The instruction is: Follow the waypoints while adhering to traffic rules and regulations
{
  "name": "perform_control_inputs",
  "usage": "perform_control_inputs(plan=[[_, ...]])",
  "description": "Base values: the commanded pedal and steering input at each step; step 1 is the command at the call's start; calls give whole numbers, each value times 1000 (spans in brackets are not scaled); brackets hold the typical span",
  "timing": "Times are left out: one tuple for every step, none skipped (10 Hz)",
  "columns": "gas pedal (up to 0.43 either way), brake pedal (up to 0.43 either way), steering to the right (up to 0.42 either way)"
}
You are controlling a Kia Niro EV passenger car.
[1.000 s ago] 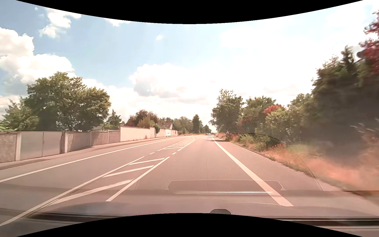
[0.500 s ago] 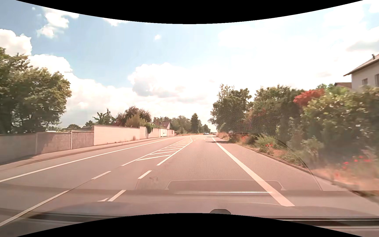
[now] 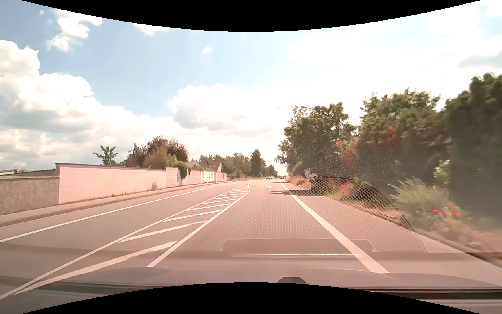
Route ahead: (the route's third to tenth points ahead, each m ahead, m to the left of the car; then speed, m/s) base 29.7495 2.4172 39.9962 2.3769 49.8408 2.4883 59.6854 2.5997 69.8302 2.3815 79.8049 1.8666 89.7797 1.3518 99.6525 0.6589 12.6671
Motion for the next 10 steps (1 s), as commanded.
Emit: perform_control_inputs(plan=[[39,0,0],[39,0,0],[39,0,0],[39,0,0],[39,0,0],[39,0,0],[39,0,0],[39,0,0],[39,0,0],[39,0,0]])
